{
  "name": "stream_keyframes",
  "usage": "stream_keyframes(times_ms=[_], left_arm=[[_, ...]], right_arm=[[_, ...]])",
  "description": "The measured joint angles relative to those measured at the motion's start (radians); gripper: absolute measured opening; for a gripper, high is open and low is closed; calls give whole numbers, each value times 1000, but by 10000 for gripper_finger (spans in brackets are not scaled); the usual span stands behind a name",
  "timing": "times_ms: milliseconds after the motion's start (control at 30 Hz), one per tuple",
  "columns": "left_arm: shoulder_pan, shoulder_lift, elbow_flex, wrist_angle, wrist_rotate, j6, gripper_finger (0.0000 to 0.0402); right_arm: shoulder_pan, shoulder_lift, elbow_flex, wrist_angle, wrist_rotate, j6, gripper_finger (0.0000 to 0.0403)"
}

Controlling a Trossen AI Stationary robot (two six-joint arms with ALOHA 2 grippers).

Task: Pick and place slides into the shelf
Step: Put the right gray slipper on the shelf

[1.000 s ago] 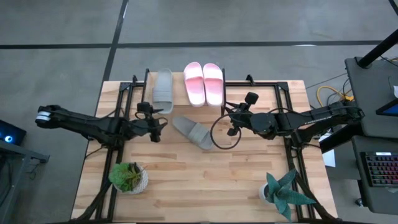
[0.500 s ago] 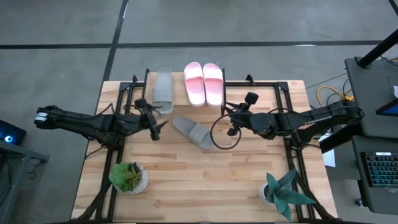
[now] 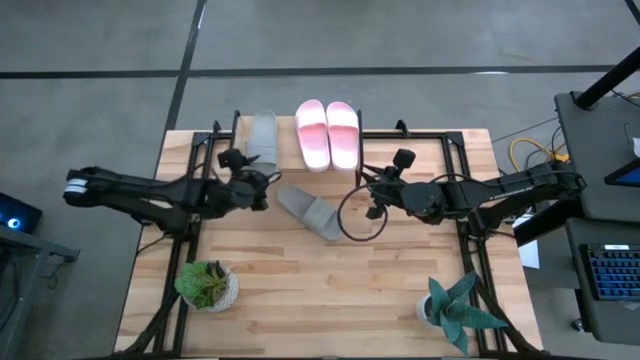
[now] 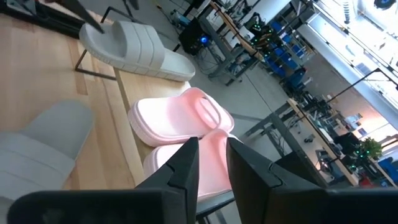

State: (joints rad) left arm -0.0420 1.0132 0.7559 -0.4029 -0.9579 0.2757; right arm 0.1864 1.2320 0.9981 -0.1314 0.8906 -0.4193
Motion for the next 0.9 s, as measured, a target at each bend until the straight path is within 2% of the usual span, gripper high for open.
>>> stream_keyframes(times_ms=[333, 667, 900], left_arm=[[84, 75, 31, -12, -2, 120, 299], [176, 126, 36, -24, 6, 131, 298], [201, 158, 52, -28, 10, 134, 257]], right_arm=[[0, 0, 0, -37, 0, 27, 74], [0, 0, 0, -48, 0, 26, 69], [0, 0, 0, -48, 0, 25, 73]])
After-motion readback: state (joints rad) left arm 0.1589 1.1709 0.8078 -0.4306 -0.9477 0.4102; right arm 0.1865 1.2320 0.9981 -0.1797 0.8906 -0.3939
